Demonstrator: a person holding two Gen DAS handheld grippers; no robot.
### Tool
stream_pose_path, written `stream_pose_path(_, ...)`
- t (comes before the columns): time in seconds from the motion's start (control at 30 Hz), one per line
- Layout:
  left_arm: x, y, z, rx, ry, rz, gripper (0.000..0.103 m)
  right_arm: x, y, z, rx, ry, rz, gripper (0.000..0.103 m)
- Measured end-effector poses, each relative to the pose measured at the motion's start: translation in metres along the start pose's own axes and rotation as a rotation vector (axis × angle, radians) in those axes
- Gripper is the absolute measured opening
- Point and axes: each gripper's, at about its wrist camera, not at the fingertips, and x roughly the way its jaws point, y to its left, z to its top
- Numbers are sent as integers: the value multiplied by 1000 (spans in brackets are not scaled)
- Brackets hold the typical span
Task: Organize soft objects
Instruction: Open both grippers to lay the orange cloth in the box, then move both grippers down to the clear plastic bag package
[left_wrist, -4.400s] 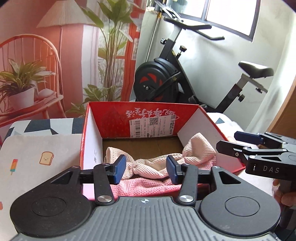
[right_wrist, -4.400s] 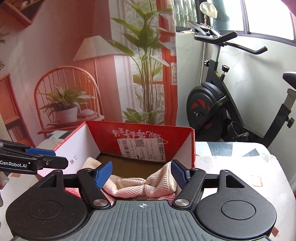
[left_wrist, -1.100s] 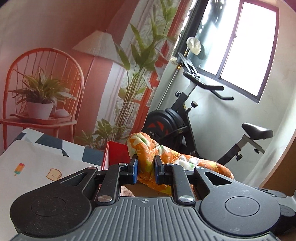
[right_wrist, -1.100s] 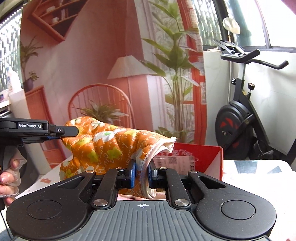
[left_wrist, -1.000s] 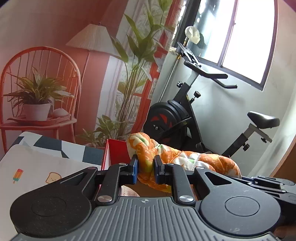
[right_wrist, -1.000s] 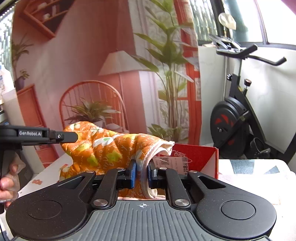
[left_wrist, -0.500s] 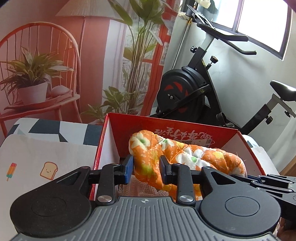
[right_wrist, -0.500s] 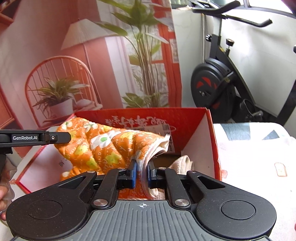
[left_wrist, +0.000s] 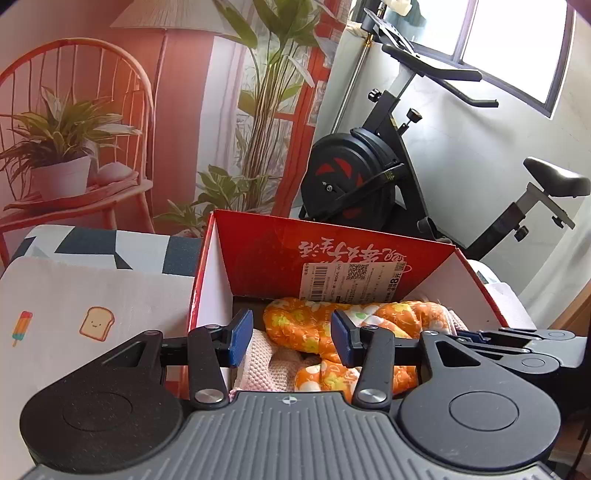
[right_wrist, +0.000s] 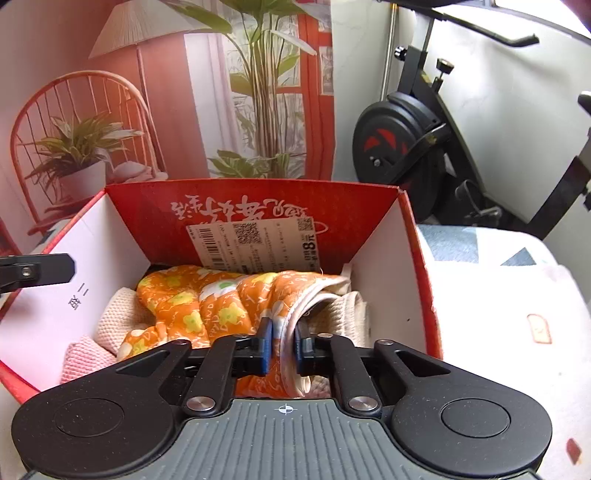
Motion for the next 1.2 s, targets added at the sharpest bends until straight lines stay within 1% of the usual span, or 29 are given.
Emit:
stream_pose_path(0.07, -5, 1, -2, -1, -2, -7, 49, -7, -1, -1, -2, -17, -9, 25)
stream_pose_path(0.13, -11, 3, -6, -4, 3, -18, 49, -17, -2, -4, 3, -44, 6, 33)
stream_pose_path(0.2, -19, 5, -10, -9, 2, -30, 49, -32, -1, -7, -6, -91, 13, 54)
stream_pose_path(0.23, -26, 5, -14, -10, -4, -39, 49, -42, 0, -9, -21, -121, 18, 58)
stream_pose_path(0.27, -32, 6, -17, -8, -14, -50, 49, -52, 1, -12, -36, -150, 38, 65)
stream_pose_path(0.3, -38, 6, -21, -3, -24, -61, 49, -62, 1, -15, -45, -180, 62, 77)
stream_pose_path(0.33, -46, 5, -25, 7, -30, -71, 49, -72, 1, -18, -46, -209, 76, 85)
stream_pose_path(0.37, -52, 5, -29, 13, -31, -77, 49, -82, 1, -22, -43, -240, 82, 97)
stream_pose_path(0.4, -59, 6, -36, 16, -28, -83, 49, -92, 0, -26, -38, -268, 90, 102)
stream_pose_path(0.47, -70, 8, -46, 13, -16, -93, 49, -109, -2, -35, -26, -295, 122, 102)
stream_pose_path(0.63, -92, 20, -83, -7, 38, -96, 50, -139, -3, -69, 3, -295, 169, 102)
stream_pose_path(0.7, -98, 26, -99, -17, 61, -87, 53, -146, -3, -87, 21, -286, 190, 102)
stream_pose_path(0.8, -100, 33, -126, -19, 128, -63, 56, -151, 2, -118, 35, -220, 216, 102)
stream_pose_path(0.9, -99, 41, -149, -31, 177, -33, 56, -151, 9, -143, 10, -154, 231, 100)
stream_pose_path(1.03, -100, 52, -172, -80, 211, 6, 57, -151, 18, -174, -14, -61, 238, 100)
stream_pose_path(1.2, -101, 63, -188, -141, 245, 32, 60, -144, 15, -195, 32, 19, 222, 100)
